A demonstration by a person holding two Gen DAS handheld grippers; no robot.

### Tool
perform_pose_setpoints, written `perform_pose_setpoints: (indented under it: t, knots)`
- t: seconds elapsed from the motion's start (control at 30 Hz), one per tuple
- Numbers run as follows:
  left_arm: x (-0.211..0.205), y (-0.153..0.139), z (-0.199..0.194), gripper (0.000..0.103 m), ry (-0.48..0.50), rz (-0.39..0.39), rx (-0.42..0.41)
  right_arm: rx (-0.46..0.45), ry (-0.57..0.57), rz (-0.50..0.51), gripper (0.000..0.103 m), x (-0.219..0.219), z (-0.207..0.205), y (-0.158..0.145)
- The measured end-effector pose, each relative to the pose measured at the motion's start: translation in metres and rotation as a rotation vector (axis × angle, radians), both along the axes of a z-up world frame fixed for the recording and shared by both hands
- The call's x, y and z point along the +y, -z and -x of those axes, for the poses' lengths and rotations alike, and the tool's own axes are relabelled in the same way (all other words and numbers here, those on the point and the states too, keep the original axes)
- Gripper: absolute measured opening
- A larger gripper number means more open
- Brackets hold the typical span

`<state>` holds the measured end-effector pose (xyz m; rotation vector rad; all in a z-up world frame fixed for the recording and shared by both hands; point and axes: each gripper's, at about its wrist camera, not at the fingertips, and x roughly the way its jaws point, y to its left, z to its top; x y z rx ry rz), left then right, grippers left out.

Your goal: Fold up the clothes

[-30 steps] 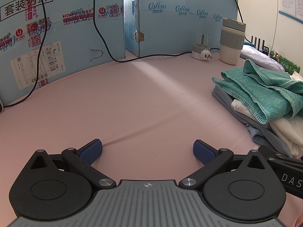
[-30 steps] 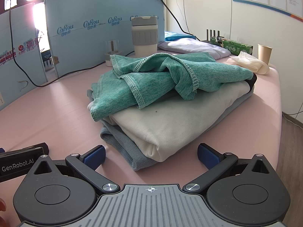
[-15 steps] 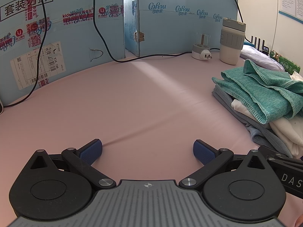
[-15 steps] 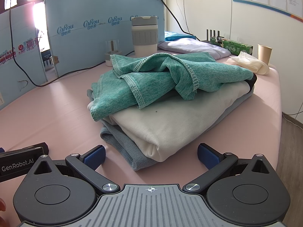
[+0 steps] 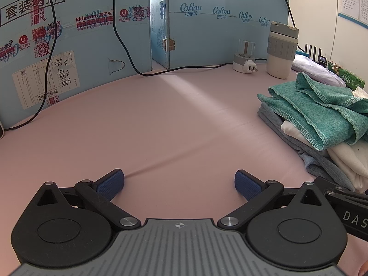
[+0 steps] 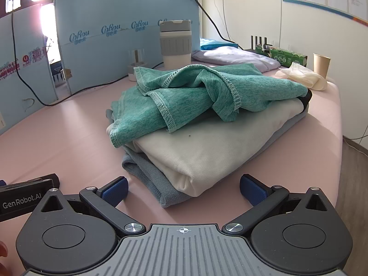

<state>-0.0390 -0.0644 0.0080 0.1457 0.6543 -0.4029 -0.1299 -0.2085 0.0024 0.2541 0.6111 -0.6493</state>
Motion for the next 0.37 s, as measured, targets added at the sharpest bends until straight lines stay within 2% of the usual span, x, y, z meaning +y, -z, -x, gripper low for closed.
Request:
perform_pose_setpoints:
  t: [0.37]
  knots:
    - [0.0004,0.0005,-0.0003,0.103,0.001,0.002,0.001,-0.005,0.000,-0.002,0.103,-0.0009,0.0031,0.0000]
